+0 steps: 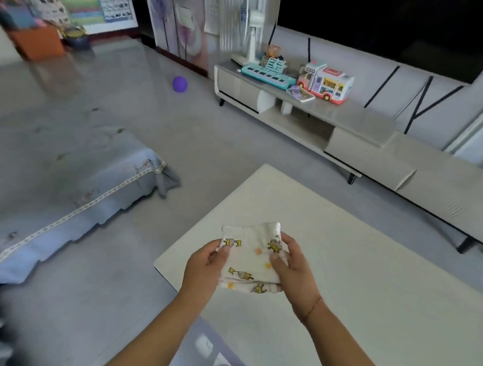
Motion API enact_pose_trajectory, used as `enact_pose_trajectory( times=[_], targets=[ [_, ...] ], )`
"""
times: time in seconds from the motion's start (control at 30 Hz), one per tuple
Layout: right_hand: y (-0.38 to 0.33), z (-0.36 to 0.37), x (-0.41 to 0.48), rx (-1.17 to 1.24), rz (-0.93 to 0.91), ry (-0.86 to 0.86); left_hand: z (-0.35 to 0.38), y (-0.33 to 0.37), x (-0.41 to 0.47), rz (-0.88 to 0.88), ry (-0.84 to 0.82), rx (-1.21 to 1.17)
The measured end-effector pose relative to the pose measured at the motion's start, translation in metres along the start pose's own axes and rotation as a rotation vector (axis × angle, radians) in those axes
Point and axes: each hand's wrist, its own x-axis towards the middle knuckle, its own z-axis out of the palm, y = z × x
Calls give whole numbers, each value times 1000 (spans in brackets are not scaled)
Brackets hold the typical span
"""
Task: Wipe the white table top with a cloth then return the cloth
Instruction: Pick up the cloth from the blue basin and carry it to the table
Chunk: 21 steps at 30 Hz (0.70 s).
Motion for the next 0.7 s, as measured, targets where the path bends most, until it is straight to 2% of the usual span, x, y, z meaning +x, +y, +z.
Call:
enact_pose_trajectory(
  times=[0.13,0.23,0.5,0.7],
  targets=[
    [5,32,41,-24,31,-32,-26,-12,40,-58,36,-10],
    [14,56,66,-2,73,-13,-44,-24,72,-77,2,9],
    [61,139,112,94,270,211,-102,-84,170,-58,-255,239],
    [140,199,123,84,407,337,-134,-163,212,-90,-429,451]
  ],
)
